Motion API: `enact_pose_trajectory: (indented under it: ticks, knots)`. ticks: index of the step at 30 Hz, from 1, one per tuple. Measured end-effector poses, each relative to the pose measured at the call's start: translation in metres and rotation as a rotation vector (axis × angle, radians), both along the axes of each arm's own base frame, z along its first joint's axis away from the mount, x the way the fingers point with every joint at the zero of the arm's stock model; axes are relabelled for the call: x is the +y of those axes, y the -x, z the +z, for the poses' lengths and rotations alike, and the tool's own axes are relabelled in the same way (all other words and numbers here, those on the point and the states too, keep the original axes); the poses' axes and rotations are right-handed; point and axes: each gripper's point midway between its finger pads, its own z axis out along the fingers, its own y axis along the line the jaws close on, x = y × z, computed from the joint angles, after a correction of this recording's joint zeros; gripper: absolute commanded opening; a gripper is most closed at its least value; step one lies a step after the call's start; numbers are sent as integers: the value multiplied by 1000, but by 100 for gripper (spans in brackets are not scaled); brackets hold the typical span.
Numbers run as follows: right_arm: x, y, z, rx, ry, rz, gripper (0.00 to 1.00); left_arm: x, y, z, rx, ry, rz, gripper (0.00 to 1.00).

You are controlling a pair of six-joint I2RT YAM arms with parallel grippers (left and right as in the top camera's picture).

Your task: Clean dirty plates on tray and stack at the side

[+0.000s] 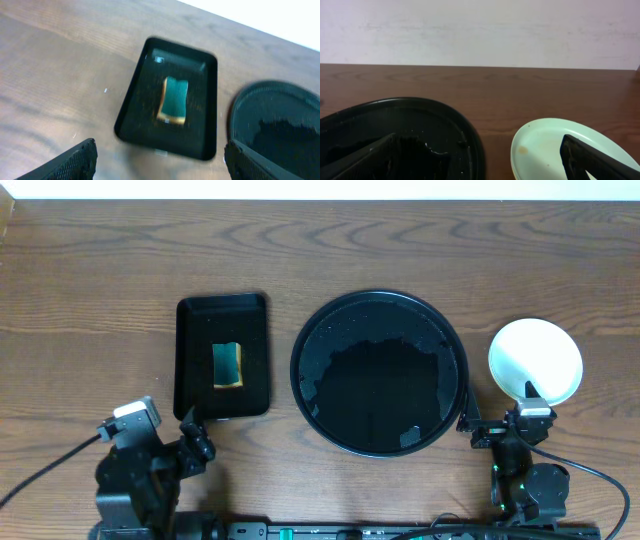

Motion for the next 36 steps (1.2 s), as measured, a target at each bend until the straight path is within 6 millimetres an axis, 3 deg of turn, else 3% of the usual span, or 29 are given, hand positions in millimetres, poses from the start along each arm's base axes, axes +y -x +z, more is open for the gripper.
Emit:
enact_pose_trajectory:
  ticks: [9, 18, 22, 36]
  knots:
    - [0, 0, 0, 0, 0, -2, 99, 0, -27, -41, -207, -3, 0, 82]
    - [0, 0, 0, 0, 0, -2, 99, 1, -57, -35, -462, -24, -6, 82]
    - [0, 0, 0, 0, 0, -2, 99, 0, -63, -58, -442, -34, -16, 82]
    - [0, 0, 0, 0, 0, -2, 99, -7, -63, -60, -432, -46, -63, 82]
